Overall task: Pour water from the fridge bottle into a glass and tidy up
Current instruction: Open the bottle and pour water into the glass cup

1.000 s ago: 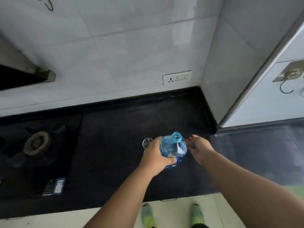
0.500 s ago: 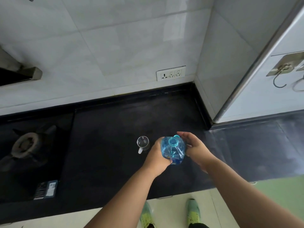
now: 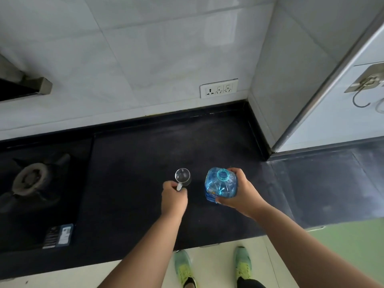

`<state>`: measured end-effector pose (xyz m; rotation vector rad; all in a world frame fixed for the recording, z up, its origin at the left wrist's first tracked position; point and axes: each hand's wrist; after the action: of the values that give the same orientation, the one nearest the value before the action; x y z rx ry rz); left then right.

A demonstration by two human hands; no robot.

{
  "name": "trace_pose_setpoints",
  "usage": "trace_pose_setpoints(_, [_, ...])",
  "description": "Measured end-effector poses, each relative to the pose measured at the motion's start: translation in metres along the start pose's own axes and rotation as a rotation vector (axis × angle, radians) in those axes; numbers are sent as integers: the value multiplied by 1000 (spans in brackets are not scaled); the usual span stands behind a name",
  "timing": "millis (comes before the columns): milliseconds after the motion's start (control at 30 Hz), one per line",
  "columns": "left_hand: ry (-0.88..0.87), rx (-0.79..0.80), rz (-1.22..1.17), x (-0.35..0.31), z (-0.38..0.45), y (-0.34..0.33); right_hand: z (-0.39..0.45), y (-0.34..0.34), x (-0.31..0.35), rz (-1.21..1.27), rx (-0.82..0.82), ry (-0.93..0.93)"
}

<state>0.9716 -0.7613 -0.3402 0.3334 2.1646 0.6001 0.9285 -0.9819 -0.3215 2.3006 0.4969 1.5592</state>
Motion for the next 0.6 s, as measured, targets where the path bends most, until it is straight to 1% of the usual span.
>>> trace_pose_setpoints(67, [162, 51, -145, 2, 9, 1, 0, -4, -3, -7, -16, -9])
trace_pose_setpoints(100, [210, 81, -205, 1, 13, 0, 0, -5, -3, -15, -19, -14])
trace_pose_setpoints(200, [292, 136, -318, 1, 27, -5, 0, -7, -4, -27, -32, -28])
trace_pose_setpoints(267, [309, 166, -351, 4, 35, -12, -1, -8, -3, -29, -53, -33])
trace_pose_setpoints(333, [271, 202, -298, 8, 40, -18, -1, -12, -4, -21, -68, -40])
trace_pose_setpoints(433, [193, 168, -217, 7, 36, -19, -5, -14, -1, -19, -69, -49])
trace_pose_setpoints(500, [129, 190, -214, 1, 25, -13, -9, -11, 3, -18, -88, -60])
trace_pose_setpoints(600, [-36, 216, -187, -19, 5, 9, -19, 4, 26, 32, -203, -39])
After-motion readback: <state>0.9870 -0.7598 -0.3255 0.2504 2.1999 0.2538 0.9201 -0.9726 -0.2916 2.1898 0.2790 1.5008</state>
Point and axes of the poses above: each hand's wrist, its own z-axis towards the middle knuckle, its own y-axis out of the back of the hand, x = y × z, and after that the axes turned 1 degree about -y, right-handed
